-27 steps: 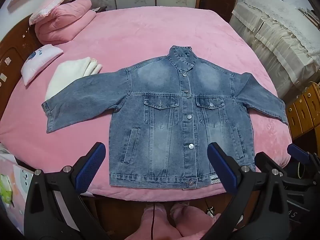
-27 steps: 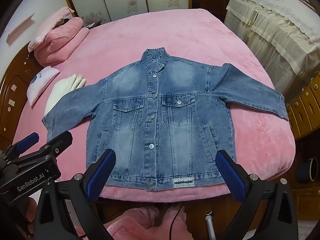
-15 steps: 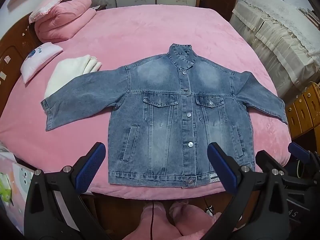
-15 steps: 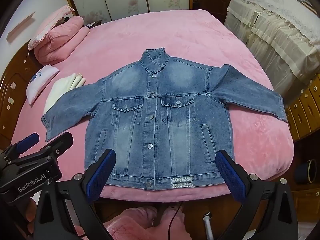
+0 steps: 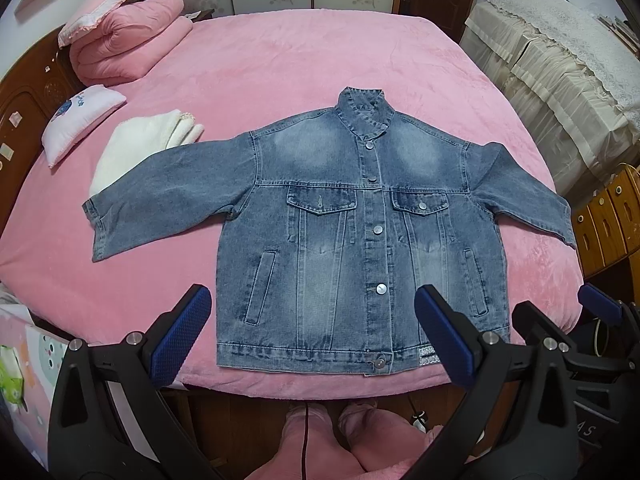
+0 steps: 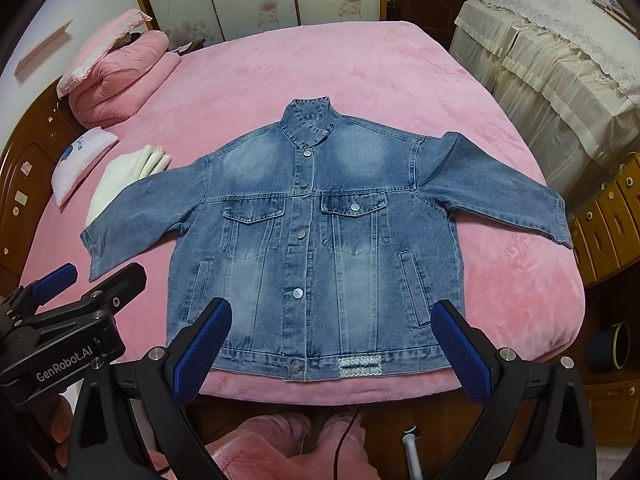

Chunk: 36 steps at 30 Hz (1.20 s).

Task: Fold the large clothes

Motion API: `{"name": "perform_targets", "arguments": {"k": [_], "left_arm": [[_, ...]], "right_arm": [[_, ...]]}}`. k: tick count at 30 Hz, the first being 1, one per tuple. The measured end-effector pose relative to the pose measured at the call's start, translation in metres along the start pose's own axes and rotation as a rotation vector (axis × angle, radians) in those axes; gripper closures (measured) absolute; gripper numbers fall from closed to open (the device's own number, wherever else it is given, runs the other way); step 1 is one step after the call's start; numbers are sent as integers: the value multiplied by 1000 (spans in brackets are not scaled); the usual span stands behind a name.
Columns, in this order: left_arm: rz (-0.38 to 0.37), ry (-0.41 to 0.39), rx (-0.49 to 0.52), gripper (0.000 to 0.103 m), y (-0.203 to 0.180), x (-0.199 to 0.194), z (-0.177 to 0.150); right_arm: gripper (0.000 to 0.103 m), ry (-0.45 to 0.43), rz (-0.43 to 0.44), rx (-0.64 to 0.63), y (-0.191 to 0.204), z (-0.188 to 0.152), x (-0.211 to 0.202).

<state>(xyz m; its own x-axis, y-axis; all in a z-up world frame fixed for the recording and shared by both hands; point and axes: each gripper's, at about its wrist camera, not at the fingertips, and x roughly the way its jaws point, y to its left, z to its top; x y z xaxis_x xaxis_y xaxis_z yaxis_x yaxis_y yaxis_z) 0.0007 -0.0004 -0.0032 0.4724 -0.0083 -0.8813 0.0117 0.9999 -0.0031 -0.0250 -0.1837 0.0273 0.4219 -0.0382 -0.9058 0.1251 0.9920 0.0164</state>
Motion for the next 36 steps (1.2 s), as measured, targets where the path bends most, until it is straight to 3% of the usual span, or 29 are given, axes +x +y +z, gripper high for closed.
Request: {"name": "perform_targets", "arguments": {"k": [36], "left_arm": [[7, 9, -8, 2, 3, 4, -11]], "right_arm": [[2, 12, -9, -2, -3, -11, 5]]}}
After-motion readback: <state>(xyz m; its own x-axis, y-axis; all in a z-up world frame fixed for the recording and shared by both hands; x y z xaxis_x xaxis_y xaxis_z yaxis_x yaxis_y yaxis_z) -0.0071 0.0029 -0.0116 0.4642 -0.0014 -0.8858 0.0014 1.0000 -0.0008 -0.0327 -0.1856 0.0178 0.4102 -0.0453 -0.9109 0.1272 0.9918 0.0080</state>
